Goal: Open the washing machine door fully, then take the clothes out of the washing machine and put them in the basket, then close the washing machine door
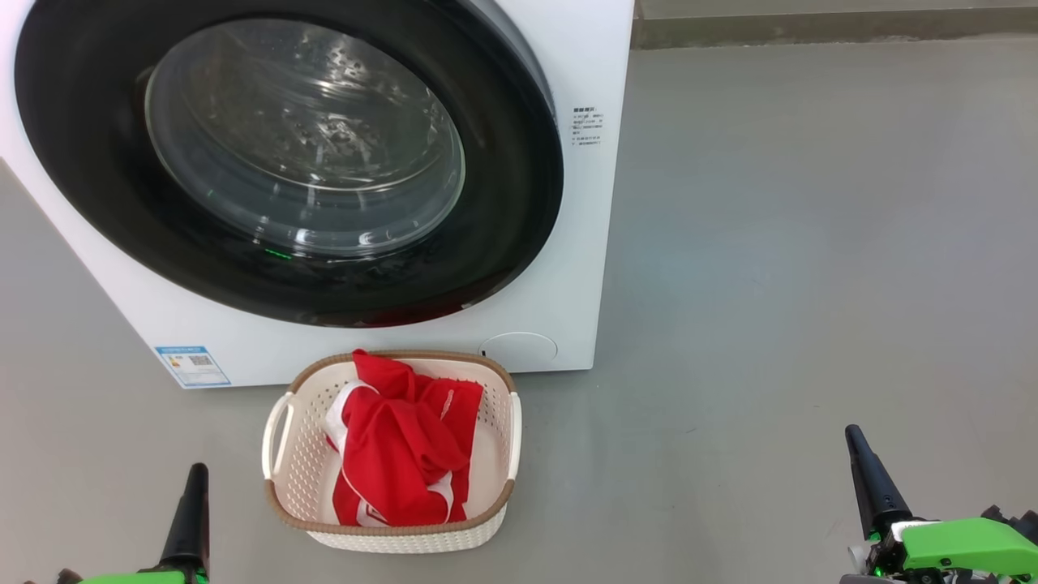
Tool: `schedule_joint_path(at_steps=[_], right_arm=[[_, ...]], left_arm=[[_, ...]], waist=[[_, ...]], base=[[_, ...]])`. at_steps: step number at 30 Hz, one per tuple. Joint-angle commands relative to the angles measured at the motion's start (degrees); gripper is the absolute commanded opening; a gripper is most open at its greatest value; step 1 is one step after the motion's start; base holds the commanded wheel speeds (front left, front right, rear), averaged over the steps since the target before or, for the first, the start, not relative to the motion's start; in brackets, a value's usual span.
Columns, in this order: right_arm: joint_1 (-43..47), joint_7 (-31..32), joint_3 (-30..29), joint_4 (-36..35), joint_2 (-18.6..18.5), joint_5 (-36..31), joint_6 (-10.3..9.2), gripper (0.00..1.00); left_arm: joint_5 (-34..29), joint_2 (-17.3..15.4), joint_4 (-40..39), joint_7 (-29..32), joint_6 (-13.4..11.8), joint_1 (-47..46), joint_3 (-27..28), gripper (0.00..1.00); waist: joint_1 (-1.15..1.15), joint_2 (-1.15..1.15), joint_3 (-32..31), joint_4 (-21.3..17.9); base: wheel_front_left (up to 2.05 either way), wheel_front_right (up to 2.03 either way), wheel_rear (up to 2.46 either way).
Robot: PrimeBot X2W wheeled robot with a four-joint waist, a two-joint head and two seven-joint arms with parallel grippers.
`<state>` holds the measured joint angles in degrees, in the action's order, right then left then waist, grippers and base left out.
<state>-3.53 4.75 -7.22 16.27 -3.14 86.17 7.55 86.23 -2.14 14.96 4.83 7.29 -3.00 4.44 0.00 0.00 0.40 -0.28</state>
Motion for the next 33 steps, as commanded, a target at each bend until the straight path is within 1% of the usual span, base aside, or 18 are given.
schedule_joint_path(at_steps=[1, 8, 33], right_arm=[[-2.5, 0.7, 0.9, -1.9, -0.1, 2.0, -0.06, 0.0], [-2.7, 1.8, 0.7, -2.2, 0.3, 6.0, -0.06, 0.0], [-2.7, 1.8, 0.7, -2.2, 0.3, 6.0, -0.06, 0.0]], left_arm=[[2.0, -0.8, -1.0, 0.6, 0.2, -2.6, 1.9, 0.0], [5.9, -0.7, -0.9, 1.7, 0.2, -3.2, 2.1, 0.0], [5.9, -0.7, -0.9, 1.7, 0.2, -3.2, 2.1, 0.0]], waist=[[0.0, 0.0, -0.1, 0.1], [0.0, 0.0, -0.2, 0.3], [0.0, 0.0, -0.2, 0.3]], base=[[0.0, 0.0, 0.0], [0.0, 0.0, 0.0], [0.0, 0.0, 0.0]])
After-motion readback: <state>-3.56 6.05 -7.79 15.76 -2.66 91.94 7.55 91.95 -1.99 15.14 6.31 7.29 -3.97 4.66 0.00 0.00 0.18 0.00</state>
